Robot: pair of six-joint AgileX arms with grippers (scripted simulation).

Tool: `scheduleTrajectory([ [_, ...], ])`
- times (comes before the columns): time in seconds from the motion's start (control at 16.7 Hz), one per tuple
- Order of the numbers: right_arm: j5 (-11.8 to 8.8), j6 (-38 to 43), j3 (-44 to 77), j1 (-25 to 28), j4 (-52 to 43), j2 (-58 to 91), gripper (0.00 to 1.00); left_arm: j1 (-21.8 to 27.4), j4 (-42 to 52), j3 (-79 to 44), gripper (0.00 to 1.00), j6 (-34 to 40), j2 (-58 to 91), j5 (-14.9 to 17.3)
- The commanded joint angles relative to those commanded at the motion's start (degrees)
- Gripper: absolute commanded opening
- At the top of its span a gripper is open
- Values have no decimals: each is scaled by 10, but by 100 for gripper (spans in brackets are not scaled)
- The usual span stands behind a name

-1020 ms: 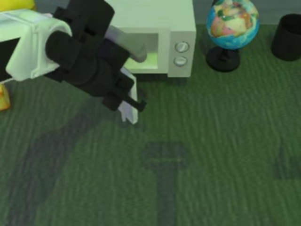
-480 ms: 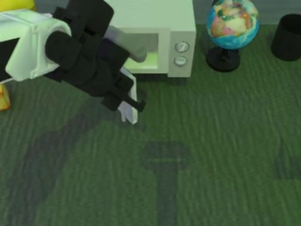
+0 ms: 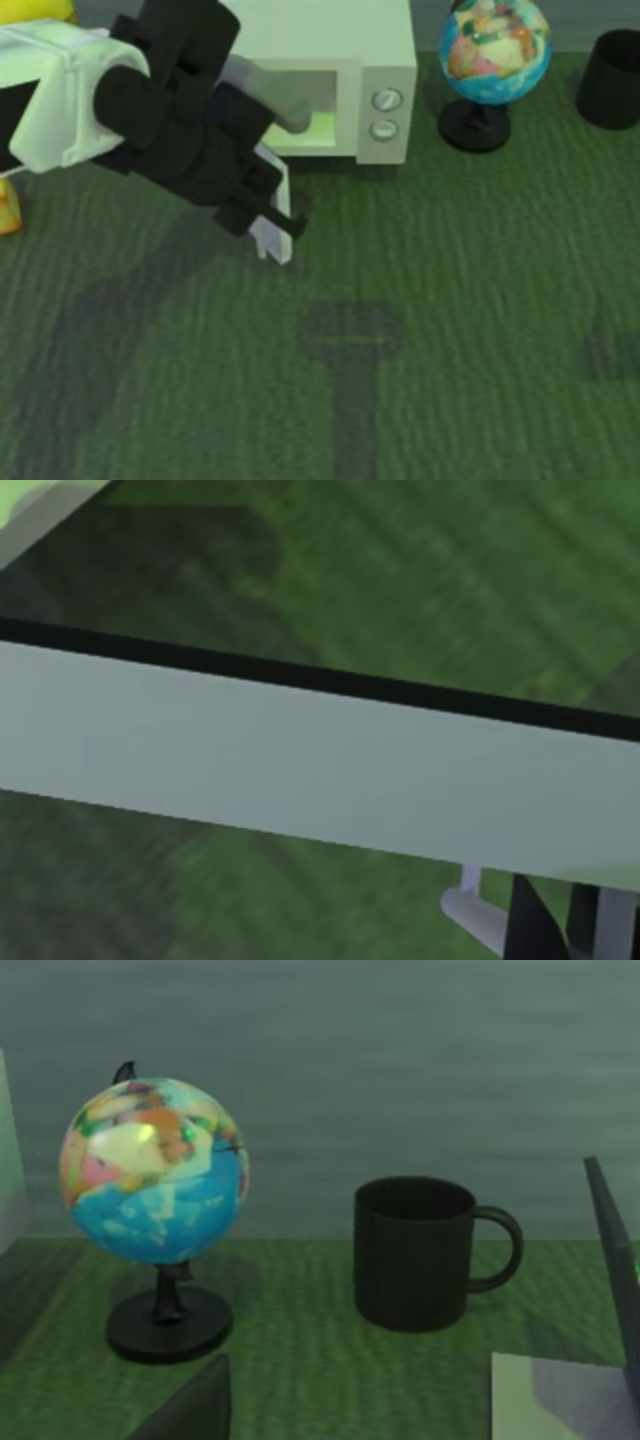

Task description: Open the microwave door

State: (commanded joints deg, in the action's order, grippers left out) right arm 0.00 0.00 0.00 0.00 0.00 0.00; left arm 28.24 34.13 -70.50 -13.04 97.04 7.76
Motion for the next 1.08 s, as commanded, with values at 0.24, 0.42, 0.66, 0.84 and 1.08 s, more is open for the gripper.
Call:
scheduleTrajectory([
  [0.24,0,0,0,0,0,0,100,-23,11,15,0,-55,-13,27],
  [0.42,0,0,0,0,0,0,100,-38,16,23,0,-91,-24,46],
  [0.66,0,0,0,0,0,0,100,-40,16,24,0,-94,-25,47],
  [0.84,0,0,0,0,0,0,100,-40,16,24,0,-94,-25,47],
  [1.08,0,0,0,0,0,0,100,-40,16,24,0,-94,-25,47],
])
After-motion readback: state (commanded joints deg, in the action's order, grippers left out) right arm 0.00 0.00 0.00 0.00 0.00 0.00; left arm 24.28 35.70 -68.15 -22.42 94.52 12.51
